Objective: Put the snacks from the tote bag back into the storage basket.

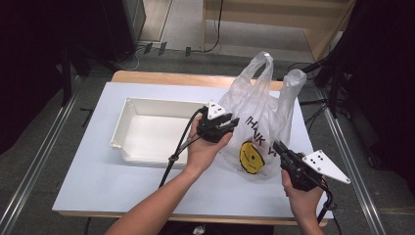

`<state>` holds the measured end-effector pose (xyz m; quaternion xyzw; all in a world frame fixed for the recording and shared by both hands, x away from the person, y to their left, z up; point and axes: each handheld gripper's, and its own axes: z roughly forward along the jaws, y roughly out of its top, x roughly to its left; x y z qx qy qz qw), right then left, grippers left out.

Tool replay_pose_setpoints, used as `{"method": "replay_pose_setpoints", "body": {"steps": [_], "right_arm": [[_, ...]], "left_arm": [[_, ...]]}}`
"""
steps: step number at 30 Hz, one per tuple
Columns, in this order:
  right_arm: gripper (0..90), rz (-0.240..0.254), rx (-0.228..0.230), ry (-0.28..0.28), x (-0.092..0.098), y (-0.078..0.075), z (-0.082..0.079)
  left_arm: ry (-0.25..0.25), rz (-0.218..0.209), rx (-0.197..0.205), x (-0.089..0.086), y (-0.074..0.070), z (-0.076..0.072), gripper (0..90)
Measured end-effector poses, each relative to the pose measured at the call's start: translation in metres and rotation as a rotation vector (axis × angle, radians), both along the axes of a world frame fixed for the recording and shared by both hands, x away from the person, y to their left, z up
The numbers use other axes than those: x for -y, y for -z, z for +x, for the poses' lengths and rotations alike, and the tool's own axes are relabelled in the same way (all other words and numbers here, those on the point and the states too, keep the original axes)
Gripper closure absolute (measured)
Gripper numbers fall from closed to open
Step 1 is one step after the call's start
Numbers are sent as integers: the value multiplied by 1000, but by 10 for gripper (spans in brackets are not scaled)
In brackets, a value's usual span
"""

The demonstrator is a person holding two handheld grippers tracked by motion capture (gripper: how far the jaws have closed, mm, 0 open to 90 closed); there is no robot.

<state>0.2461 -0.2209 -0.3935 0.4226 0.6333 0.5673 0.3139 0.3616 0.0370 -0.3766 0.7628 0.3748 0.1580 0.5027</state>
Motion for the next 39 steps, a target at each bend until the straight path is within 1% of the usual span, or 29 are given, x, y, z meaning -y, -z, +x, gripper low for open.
{"method": "replay_pose_setpoints", "body": {"steps": [1,2,3,4,6,8,11,12,13,14,15,16,18,20,21,22,23,25,26,27,28,29,30,31,32,33,34,37,39], "right_arm": [[900,-3,1,0,0,0,0],[900,-2,-2,1,0,0,0],[900,-3,1,2,0,0,0],[892,0,3,3,1,0,-1],[842,3,7,2,2,-1,-1],[758,8,21,-11,4,-2,0],[580,21,49,13,7,-8,2],[528,36,49,28,8,-11,2],[492,41,51,34,8,-13,3],[438,47,52,43,9,-15,5],[334,46,58,69,10,-19,7],[334,46,58,69,10,-19,7],[256,57,60,101,10,-26,9],[223,62,65,111,11,-32,11],[190,60,67,117,12,-40,15],[190,60,67,117,12,-40,15],[190,58,70,126,12,-44,18],[213,81,54,131,15,-50,25],[367,100,43,117,17,-54,30],[367,100,43,117,17,-54,30],[469,98,40,114,18,-55,32],[559,86,33,117,18,-56,35],[635,85,23,113,18,-56,37],[693,93,14,95,20,-55,41],[737,97,5,89,21,-53,43],[777,104,-16,91,22,-49,47],[803,102,-24,97,22,-46,50],[855,71,-73,100,23,-28,58],[876,49,-96,99,23,-16,62]], "left_arm": [[13,-4,-11,-1,0,0,834],[27,-2,-20,-3,0,0,878],[44,-5,-31,-4,1,-1,900],[57,0,-32,-5,1,-2,900],[80,-4,-34,-6,2,-6,900],[96,-6,-33,-7,3,-12,900],[115,8,-21,-10,6,-20,900],[114,11,-17,-10,6,-22,900],[115,18,-10,-11,7,-25,900],[116,18,-11,-12,9,-27,900],[120,14,-16,-14,10,-28,900],[123,9,-23,-15,12,-29,900],[128,-4,-39,-19,17,-32,900],[129,-4,-46,-21,22,-34,900],[129,-10,-50,-21,23,-35,900],[128,-14,-52,-22,25,-37,900],[124,-23,-53,-23,27,-39,900],[119,-36,-52,-25,30,-42,900],[117,-38,-50,-26,31,-44,900],[114,-41,-46,-27,32,-46,900],[113,-40,-40,-28,33,-48,900],[111,-40,-33,-28,34,-50,900],[107,-39,-27,-29,35,-53,900],[106,-39,-23,-30,37,-54,900],[106,-33,-18,-30,39,-56,900],[106,-31,-17,-29,40,-57,900],[110,-26,-17,-29,42,-59,900],[119,-26,-27,-30,49,-64,900],[119,-21,-43,-33,56,-66,900]]}}
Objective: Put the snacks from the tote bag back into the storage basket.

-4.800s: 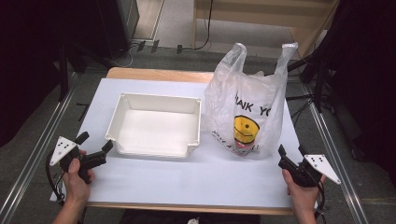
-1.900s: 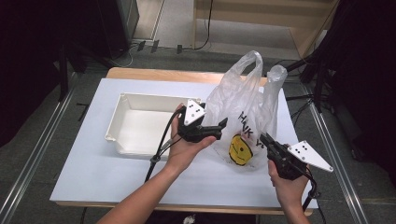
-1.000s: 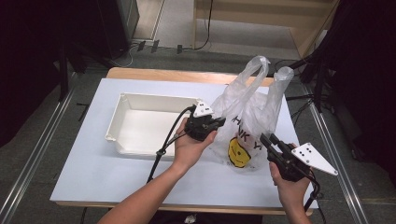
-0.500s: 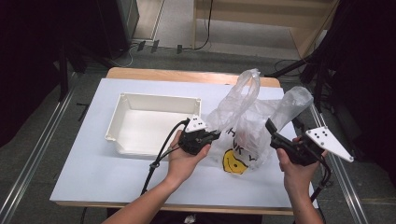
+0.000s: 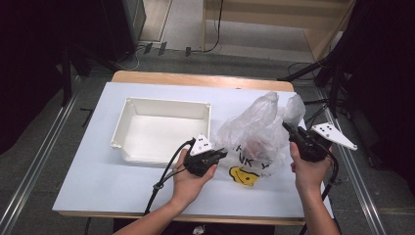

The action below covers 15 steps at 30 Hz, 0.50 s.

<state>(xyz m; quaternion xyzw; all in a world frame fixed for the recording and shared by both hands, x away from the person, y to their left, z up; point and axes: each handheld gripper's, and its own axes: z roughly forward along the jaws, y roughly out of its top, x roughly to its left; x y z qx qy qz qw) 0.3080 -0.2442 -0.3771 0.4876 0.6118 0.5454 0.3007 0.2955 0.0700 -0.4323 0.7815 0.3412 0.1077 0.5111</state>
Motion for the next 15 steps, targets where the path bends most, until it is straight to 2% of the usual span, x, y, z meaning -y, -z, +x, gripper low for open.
{"method": "replay_pose_setpoints", "body": {"steps": [7,9,13,15], "right_arm": [[898,-38,-54,14,2,24,10],[900,-47,-67,15,2,30,12],[900,-56,-117,22,4,45,17],[900,-58,-137,21,6,52,19]], "left_arm": [[-1,52,-49,-6,23,-6,900],[6,70,-77,-7,29,-6,900],[-6,108,-126,-11,38,-5,900],[-11,121,-131,-11,39,-5,900]]}}
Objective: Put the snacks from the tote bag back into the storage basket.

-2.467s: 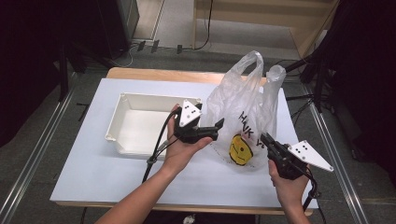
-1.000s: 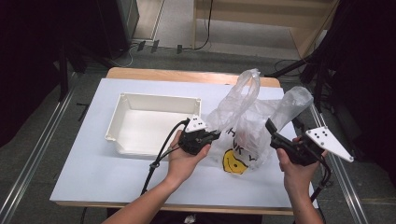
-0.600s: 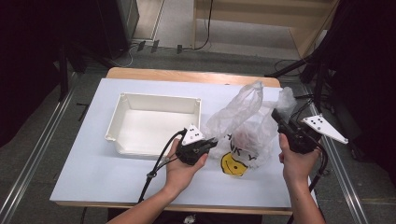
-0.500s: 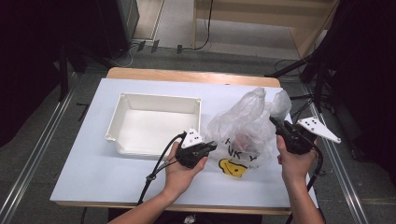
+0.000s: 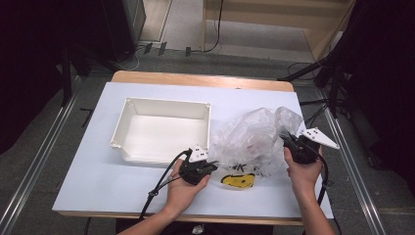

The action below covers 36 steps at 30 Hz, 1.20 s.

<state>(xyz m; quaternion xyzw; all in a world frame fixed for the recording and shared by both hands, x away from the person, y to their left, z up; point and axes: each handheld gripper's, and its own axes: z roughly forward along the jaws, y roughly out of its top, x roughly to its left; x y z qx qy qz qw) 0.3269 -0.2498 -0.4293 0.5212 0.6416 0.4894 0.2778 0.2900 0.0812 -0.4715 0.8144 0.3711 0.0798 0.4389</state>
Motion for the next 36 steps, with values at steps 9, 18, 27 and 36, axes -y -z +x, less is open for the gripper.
{"method": "replay_pose_setpoints", "body": {"steps": [9,18,27,36], "right_arm": [[900,1,-52,-14,-4,17,5],[886,10,10,-36,-9,10,-7],[880,15,18,-57,-16,9,-9],[874,24,24,-74,-15,10,-8]], "left_arm": [[60,-74,93,3,-11,-13,712],[30,-131,210,13,-49,-18,323],[7,-166,182,49,-70,8,193],[16,-143,79,44,-55,30,900]]}}
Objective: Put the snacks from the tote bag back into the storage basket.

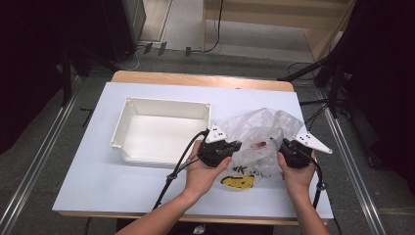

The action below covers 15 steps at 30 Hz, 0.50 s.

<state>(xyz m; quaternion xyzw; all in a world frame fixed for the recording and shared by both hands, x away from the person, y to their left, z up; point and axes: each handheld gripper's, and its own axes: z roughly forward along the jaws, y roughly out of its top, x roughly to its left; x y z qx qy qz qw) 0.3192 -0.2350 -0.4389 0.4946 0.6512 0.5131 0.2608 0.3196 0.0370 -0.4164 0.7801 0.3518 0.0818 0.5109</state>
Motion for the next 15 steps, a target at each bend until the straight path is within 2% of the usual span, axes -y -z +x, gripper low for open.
{"method": "replay_pose_setpoints", "body": {"steps": [3,5,7,10,14,15], "right_arm": [[864,9,-3,8,2,1,2],[863,10,-7,16,3,1,2],[864,8,-7,23,5,2,2],[863,22,-18,16,7,3,3],[861,18,-32,17,8,6,3],[861,25,-44,17,8,7,3]], "left_arm": [[-7,19,-9,-5,8,-1,900],[-4,40,-2,-6,12,-4,900],[-24,58,5,-9,18,-8,900],[-41,76,22,-15,26,-12,900],[-60,106,66,-21,36,-21,900],[-67,111,66,-21,39,-23,900]]}}
